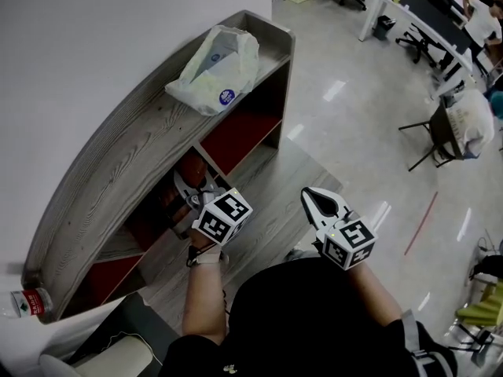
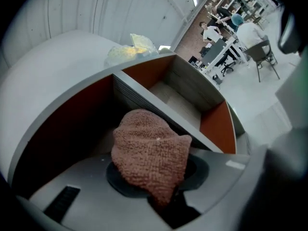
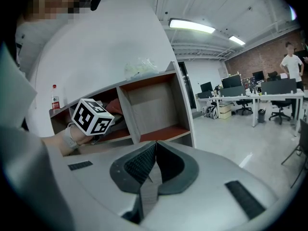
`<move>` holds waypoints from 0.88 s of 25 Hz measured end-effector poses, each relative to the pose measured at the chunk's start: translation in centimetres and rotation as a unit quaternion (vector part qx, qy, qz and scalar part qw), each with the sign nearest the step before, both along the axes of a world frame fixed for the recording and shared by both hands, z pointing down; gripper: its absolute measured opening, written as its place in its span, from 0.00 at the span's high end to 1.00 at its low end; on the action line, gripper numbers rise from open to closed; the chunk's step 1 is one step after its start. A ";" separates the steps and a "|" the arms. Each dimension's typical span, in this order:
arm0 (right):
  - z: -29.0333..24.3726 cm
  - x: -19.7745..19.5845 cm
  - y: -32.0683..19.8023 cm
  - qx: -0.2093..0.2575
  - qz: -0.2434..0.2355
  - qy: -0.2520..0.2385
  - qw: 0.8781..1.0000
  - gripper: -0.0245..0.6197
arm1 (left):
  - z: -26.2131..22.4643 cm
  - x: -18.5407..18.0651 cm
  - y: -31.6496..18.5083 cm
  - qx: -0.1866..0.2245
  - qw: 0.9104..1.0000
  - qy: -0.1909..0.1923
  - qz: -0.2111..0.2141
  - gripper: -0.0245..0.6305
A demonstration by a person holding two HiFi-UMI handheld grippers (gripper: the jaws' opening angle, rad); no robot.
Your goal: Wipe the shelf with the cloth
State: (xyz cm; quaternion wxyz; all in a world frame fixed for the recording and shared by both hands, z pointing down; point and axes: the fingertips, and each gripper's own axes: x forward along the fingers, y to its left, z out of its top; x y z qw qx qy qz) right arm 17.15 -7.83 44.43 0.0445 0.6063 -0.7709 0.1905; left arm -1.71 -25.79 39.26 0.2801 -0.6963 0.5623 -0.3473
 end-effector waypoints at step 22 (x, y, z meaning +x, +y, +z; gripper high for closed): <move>0.5 -1.9 0.0 -0.007 -0.010 -0.024 1.000 0.96 | 7.9 -1.0 0.4 -0.148 0.984 -0.091 0.039 0.82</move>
